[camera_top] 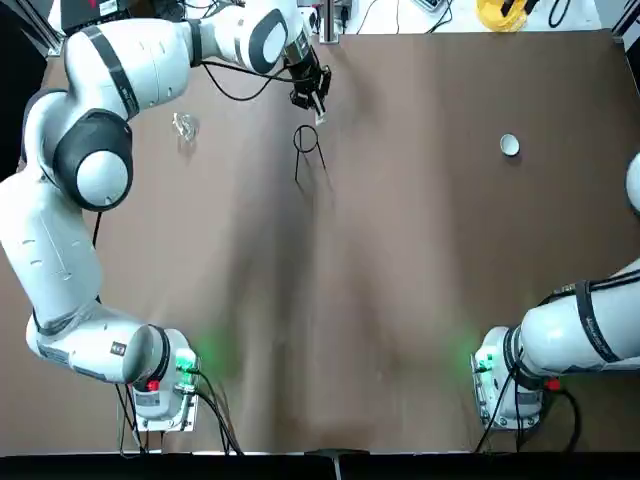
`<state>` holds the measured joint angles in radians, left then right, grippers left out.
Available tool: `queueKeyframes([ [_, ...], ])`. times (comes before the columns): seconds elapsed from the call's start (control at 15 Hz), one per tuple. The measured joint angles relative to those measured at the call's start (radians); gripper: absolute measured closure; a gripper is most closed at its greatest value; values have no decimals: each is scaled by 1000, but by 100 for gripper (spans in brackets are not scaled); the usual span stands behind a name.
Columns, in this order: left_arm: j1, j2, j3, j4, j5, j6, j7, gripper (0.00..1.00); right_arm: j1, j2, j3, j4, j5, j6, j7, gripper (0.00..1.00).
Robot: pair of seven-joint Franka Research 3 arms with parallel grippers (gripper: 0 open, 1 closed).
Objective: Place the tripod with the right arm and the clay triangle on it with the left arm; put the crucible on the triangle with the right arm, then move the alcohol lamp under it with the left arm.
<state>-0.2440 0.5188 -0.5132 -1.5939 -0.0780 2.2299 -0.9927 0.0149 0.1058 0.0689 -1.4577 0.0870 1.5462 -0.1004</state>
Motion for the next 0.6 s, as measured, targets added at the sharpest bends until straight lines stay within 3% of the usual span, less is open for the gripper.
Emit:
queueKeyframes([
  [0.2,-1,8,0,-1,0,0,0,87,0,-81,1,-44,-21,-14,0,31],
  [0.33,-2,16,0,-19,0,0,0,87,0,-144,3,-137,-27,37,0,30],
  [0.6,-2,23,0,-46,0,0,8,87,4,-156,17,-165,-66,58,0,2],
])
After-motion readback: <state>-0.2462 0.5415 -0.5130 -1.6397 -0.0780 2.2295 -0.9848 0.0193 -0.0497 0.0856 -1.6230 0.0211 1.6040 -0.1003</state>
